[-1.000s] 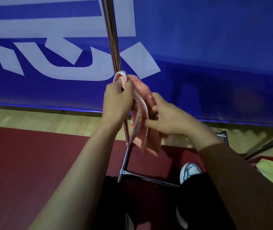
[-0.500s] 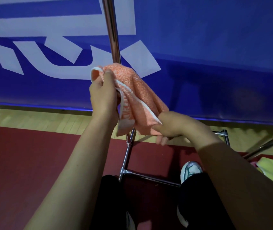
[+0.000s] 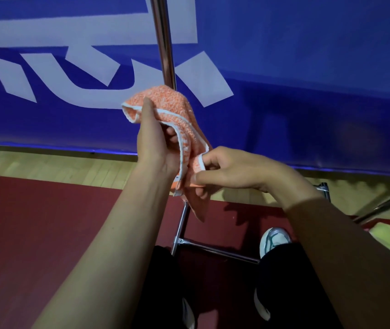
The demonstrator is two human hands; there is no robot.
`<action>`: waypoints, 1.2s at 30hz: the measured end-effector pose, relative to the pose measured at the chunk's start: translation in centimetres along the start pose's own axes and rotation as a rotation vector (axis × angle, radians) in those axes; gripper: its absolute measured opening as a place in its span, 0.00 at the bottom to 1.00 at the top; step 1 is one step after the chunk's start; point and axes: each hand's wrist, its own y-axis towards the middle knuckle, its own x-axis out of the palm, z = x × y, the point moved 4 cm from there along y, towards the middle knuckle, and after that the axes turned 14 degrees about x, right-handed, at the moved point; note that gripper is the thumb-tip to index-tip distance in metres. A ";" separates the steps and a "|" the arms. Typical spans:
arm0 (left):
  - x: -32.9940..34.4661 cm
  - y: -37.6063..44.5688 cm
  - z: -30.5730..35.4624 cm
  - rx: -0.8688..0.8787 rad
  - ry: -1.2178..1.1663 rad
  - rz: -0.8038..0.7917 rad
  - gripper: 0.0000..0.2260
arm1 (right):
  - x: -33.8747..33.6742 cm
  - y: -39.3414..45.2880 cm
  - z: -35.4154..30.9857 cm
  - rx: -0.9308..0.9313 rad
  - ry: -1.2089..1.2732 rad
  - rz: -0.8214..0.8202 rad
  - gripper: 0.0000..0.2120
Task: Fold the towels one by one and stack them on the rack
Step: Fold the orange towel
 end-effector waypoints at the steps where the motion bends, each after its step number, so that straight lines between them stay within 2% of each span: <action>1: 0.0 -0.1 0.0 0.005 -0.040 0.011 0.24 | 0.1 -0.1 -0.1 -0.011 -0.016 -0.004 0.08; 4: 0.2 -0.3 -0.1 0.019 -0.113 0.016 0.29 | 0.3 -0.4 -0.5 -0.063 -0.007 -0.016 0.08; 9: 0.0 -0.2 -0.3 -0.004 -0.196 0.075 0.25 | 0.3 -0.8 -0.9 -0.121 -0.026 0.040 0.07; 16: -0.6 0.2 -0.2 0.085 -0.237 0.183 0.21 | 1.0 -1.1 -1.2 -0.210 -0.319 0.216 0.05; 20: -0.8 0.5 -0.2 0.092 -0.242 0.184 0.20 | 1.6 -1.7 -1.8 -0.222 -0.492 0.372 0.16; 24: -0.7 0.7 0.1 0.070 -0.291 0.146 0.21 | 2.0 -1.6 -2.3 -0.272 -0.601 0.528 0.19; 31: -1.2 1.6 0.3 0.060 -0.292 0.124 0.18 | 2.2 -1.2 -2.3 -0.341 -0.540 0.653 0.17; 36: -1.1 1.6 1.1 0.047 -0.235 0.079 0.21 | -0.1 -0.8 -1.4 -0.282 -0.365 0.661 0.13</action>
